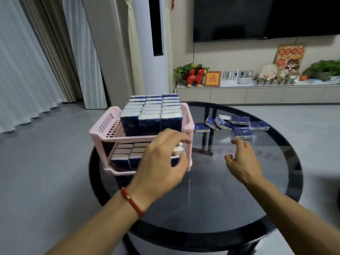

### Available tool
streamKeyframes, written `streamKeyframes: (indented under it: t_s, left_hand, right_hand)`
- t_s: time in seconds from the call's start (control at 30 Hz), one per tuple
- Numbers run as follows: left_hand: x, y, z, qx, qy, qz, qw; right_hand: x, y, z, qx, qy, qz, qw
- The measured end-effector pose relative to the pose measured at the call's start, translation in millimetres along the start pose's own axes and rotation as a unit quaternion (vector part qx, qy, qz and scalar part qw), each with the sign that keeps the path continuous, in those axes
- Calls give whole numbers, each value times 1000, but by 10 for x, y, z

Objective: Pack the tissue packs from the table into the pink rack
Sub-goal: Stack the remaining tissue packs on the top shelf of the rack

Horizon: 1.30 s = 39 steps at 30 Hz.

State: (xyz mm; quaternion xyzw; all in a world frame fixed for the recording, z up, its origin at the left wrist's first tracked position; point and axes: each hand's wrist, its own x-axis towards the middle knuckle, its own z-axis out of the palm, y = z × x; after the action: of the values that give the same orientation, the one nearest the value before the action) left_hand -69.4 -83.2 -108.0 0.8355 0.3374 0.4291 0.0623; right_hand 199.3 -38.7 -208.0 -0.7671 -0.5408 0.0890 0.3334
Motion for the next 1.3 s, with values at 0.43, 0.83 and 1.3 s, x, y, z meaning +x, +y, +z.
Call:
streamKeyframes:
  t_s: [0.43,0.83,1.3]
  left_hand:
    - [-121,-177,1180,-63,-270,-96,956]
    - [-107,-138,1022,-123,-207,-207,948]
    - [-335,-49,-9,-332,-38,-216,917]
  right_hand:
    - [939,474,85,-221,-80,81,969]
    - [25,222,-330,-153,-132,-26,979]
    - [-1082,-924,-605,17,-69,-427,901]
